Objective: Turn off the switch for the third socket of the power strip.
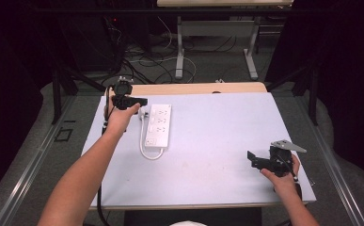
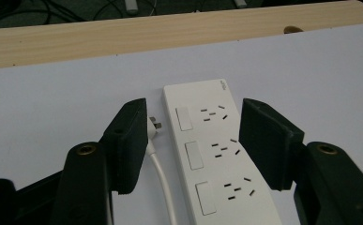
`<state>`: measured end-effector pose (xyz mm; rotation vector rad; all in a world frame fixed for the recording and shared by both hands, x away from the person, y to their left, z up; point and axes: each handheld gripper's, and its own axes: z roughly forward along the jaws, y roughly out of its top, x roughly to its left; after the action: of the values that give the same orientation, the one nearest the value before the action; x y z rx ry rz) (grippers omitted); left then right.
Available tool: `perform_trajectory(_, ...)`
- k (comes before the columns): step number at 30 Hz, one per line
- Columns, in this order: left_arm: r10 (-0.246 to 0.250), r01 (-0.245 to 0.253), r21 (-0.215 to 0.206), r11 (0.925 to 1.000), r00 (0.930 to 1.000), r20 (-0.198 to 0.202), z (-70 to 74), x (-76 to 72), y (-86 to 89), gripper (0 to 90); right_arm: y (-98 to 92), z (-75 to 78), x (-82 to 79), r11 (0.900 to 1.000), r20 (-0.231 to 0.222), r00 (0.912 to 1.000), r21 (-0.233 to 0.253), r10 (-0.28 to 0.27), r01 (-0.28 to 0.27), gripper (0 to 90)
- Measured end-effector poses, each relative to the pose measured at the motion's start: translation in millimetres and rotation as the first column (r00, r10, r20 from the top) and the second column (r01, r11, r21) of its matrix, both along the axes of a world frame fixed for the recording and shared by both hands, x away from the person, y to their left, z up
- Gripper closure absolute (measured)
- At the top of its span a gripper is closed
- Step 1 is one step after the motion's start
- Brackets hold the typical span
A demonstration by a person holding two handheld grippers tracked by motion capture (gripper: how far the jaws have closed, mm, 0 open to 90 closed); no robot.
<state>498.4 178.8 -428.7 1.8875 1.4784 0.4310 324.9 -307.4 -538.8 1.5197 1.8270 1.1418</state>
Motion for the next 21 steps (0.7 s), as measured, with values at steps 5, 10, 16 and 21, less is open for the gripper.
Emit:
perform_trajectory(5, 0.014, -0.015, -0.040, 0.9991, 0.9999, -0.009, -1.8, 8.2, 1.7, 43.6, 0.2, -0.1, -0.2, 1.000, -0.004, 1.0000, 0.006, -0.002, 0.002, 2.4)
perform_trajectory(10, 0.036, -0.037, -0.052, 0.9980, 0.9992, -0.017, -4.0, 15.8, 4.1, 45.3, 0.1, -0.3, 0.1, 1.000, -0.009, 1.0000, 0.006, 0.002, -0.002, 2.4)
perform_trajectory(16, 0.019, -0.021, -0.060, 0.9980, 0.9994, -0.027, -8.4, 24.7, 3.5, 48.6, 0.6, -0.7, 0.4, 1.000, -0.010, 0.9999, 0.010, -0.004, 0.004, 2.5)
perform_trajectory(21, 0.008, -0.010, -0.049, 0.9987, 0.9994, -0.033, -12.9, 30.8, 1.5, 51.2, -0.5, -0.6, 0.4, 1.000, -0.005, 1.0000, 0.011, -0.005, 0.005, 2.6)
